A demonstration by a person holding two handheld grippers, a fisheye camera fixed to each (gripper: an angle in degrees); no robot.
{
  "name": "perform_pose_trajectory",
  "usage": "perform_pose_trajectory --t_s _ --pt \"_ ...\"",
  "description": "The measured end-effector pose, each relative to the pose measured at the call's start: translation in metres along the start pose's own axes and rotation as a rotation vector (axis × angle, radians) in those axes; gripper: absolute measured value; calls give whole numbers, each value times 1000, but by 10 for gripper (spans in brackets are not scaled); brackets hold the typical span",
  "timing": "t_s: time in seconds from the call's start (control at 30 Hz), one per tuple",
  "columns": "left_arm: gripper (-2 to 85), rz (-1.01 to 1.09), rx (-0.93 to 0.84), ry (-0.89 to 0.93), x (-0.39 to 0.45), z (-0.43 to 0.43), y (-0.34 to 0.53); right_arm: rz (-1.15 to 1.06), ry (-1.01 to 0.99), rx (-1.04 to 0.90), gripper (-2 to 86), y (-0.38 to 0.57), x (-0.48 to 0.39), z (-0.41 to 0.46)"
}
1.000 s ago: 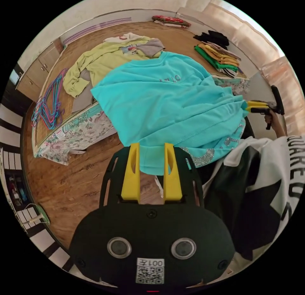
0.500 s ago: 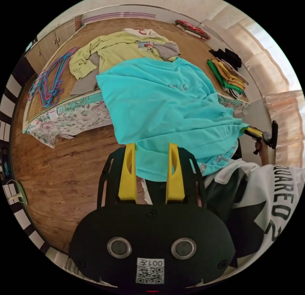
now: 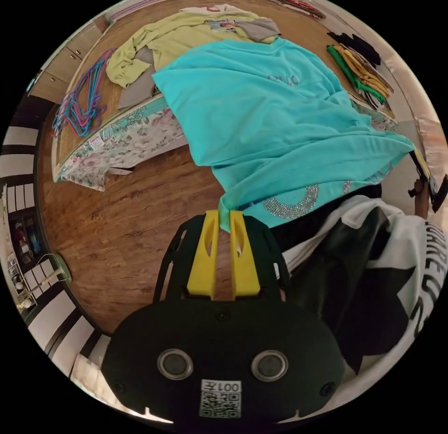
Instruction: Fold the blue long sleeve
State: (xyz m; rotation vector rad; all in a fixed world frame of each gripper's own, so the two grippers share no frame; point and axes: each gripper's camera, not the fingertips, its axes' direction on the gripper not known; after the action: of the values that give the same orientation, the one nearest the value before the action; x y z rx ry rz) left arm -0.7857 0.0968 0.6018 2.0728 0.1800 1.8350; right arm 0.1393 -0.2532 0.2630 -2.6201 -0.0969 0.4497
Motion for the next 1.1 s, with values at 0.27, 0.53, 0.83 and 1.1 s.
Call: perform_pose_trajectory --t_s 0.27,0.53,0.83,1.1 --pt "39 44 365 -31 1 -93 83 57 -17 -2 14 5 17 7" --pt "31 270 288 63 -9 -38 88 180 -179 -175 18 37 38 70" --pt "24 496 538 -84 13 -114 116 35 -149 -18 10 3 39 10" --pt "30 544 507 14 5 -103 76 -10 -370 -103 9 -41 68 31"
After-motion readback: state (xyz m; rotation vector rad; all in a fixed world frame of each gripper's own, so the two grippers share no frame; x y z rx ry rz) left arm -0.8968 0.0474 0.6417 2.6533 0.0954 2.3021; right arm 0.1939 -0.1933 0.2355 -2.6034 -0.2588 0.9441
